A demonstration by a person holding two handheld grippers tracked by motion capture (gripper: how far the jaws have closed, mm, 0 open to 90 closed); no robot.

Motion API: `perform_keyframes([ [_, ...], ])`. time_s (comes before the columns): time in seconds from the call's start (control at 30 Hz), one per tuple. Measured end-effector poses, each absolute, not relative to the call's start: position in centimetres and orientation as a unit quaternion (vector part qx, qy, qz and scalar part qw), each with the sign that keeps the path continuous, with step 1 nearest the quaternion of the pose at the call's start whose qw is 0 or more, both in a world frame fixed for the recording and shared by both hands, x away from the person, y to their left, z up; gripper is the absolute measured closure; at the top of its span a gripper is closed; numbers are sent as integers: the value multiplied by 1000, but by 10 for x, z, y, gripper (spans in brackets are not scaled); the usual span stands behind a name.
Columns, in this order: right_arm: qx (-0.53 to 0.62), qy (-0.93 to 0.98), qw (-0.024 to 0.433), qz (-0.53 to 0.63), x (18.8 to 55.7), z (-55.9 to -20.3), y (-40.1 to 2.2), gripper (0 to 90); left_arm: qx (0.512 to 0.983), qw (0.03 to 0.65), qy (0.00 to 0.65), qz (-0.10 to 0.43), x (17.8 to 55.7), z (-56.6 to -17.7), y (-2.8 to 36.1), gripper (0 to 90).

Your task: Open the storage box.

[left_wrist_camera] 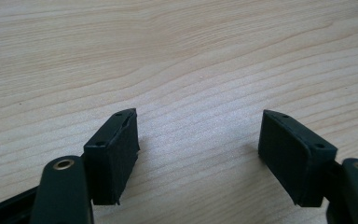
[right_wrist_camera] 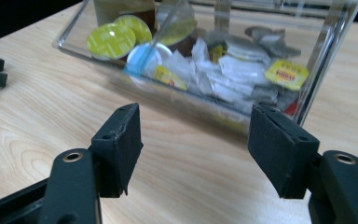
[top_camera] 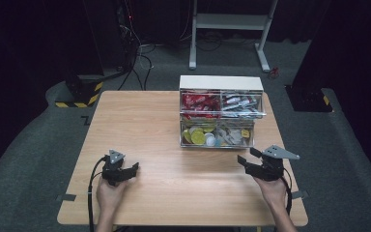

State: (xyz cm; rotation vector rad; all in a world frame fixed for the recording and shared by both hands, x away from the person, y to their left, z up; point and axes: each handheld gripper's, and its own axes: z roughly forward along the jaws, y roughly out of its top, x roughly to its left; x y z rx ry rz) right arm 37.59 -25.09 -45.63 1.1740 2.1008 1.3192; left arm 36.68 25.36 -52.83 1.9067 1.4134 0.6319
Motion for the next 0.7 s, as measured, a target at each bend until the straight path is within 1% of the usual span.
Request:
perform_keyframes([
  [0.27,408,759,193,469,382,-445,-243,380,731,335,542,244,367,-528,253,289],
  [0.33,407,762,182,469,386,-440,-242,396,732,334,541,244,367,-528,253,290],
  [0.43,405,763,177,471,389,-434,-240,408,732,334,541,244,367,-528,253,289],
  [0.7,398,764,182,475,393,-419,-234,420,731,336,542,243,367,-528,253,289],
])
